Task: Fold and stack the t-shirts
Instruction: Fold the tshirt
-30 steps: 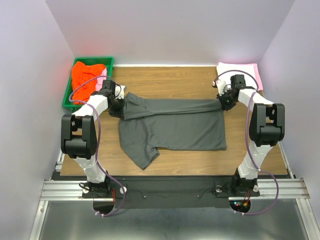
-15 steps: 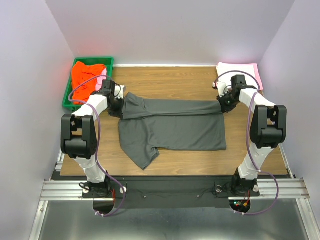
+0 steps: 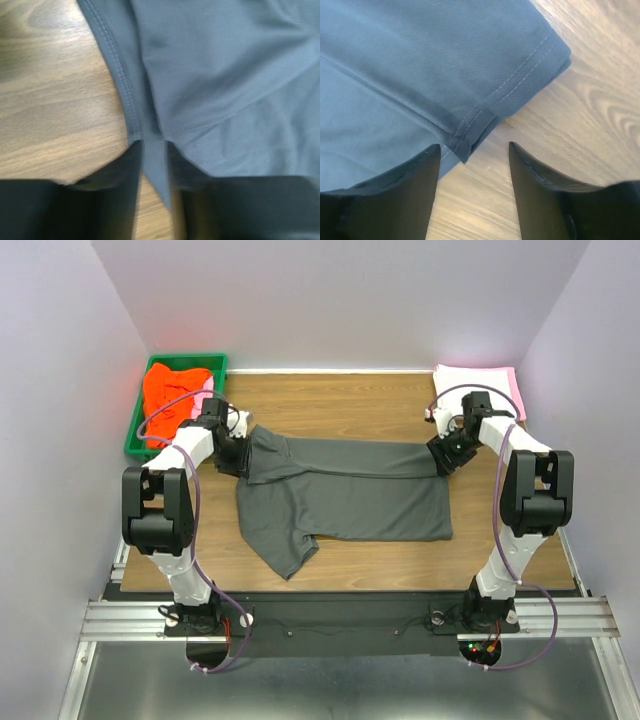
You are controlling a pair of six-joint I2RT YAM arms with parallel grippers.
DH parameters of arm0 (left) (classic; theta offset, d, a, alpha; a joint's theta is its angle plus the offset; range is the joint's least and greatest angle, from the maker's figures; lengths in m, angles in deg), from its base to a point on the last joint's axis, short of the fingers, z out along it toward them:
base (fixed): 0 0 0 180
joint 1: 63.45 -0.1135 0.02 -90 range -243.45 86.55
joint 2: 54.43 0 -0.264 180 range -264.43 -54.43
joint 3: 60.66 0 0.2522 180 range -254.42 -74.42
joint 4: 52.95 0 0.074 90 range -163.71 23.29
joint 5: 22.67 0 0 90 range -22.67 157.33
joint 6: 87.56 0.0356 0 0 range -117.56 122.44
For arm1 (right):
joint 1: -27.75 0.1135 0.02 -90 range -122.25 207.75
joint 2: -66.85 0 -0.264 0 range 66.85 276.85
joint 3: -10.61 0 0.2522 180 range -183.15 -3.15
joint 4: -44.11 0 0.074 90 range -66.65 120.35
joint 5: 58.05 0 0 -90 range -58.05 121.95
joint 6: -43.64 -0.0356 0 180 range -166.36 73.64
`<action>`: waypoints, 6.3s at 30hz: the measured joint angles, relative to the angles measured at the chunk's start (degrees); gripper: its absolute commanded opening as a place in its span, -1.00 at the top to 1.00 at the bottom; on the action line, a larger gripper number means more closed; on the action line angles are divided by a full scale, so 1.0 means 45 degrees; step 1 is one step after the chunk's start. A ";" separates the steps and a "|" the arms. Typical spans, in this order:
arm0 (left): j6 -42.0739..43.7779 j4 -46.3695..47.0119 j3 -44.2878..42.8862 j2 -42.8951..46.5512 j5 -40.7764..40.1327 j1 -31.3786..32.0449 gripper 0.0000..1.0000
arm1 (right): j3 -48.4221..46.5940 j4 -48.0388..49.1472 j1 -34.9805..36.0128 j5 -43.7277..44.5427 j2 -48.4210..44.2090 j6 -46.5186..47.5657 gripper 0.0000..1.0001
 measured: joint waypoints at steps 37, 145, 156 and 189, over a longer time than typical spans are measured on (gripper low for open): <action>-0.0121 0.0136 -0.6033 -0.4017 0.2297 -0.0515 -0.22 | -0.5391 -0.2657 -0.1258 -0.2812 0.3857 -0.5955 0.28; 0.4061 -0.1593 -0.2934 -0.2186 0.1054 0.1491 -0.09 | -0.4449 -0.4153 0.1768 0.0947 0.3152 0.0583 0.36; 0.4012 -0.1302 -0.2735 -0.2633 0.1015 0.1496 0.34 | -0.4459 -0.4051 0.1768 0.1219 0.3152 0.0651 0.78; 0.4255 -0.1452 -0.2686 -0.2550 0.0359 0.1831 -0.08 | -0.4571 -0.3963 0.1768 0.1345 0.3152 0.0675 0.99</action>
